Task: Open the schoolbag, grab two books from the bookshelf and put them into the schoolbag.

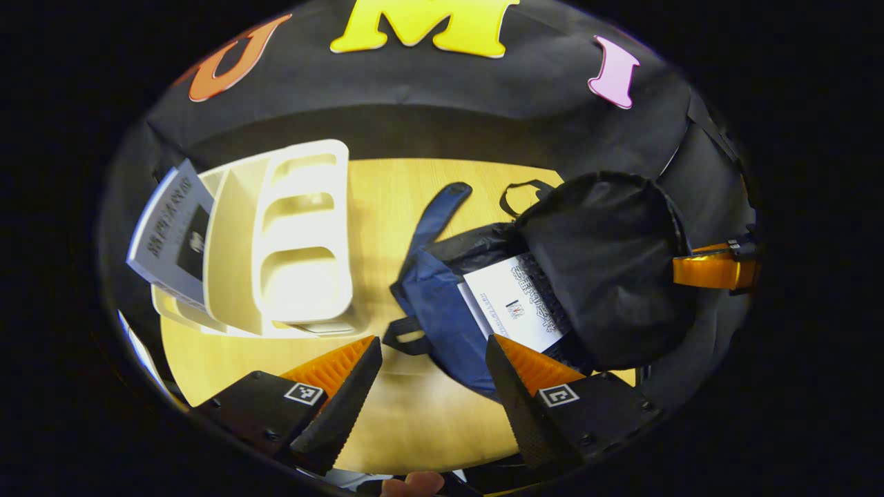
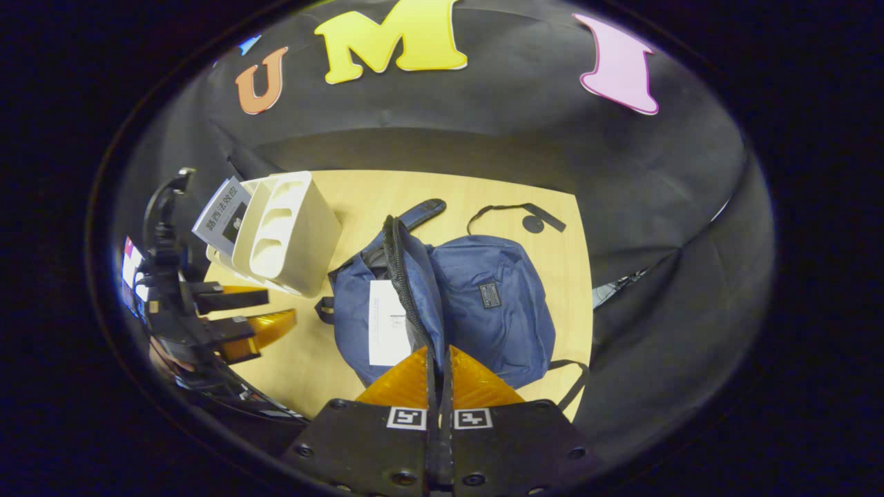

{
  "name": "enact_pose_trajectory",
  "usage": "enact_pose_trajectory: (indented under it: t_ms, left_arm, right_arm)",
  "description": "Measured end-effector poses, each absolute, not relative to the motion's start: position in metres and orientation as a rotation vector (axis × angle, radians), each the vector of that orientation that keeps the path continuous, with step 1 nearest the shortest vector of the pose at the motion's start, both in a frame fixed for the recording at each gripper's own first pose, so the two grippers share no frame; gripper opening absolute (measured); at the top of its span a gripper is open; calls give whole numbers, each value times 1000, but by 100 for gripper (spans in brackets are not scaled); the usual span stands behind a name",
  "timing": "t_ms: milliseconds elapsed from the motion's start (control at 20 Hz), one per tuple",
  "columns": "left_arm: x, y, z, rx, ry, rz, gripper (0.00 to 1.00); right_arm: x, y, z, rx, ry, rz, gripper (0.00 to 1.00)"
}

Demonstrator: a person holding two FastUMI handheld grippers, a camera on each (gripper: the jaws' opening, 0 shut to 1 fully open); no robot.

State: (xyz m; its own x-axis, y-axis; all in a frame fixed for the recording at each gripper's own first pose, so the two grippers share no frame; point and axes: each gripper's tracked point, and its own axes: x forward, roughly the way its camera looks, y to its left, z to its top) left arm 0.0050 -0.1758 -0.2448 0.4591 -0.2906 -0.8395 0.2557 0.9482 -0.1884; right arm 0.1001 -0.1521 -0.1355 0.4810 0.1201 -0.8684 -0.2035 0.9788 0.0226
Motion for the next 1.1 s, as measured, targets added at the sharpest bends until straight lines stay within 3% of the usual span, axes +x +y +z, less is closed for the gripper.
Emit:
enact_pose_trajectory:
  t_ms: [300,600,800,1100]
  left_arm:
    - [13,-95,-195,131,860,-219,96]
    - [24,-39,-164,9,777,-91,96]
    - [35,11,-150,-1,775,-33,97]
    - [59,51,-154,-161,889,-63,98]
  right_arm:
    - [90,-135,-141,-115,1045,214,0]
    - [85,-122,-140,-141,1021,217,0]
    - [80,-120,-141,-143,1021,210,0]
    - [76,-123,-141,-128,1019,202,0]
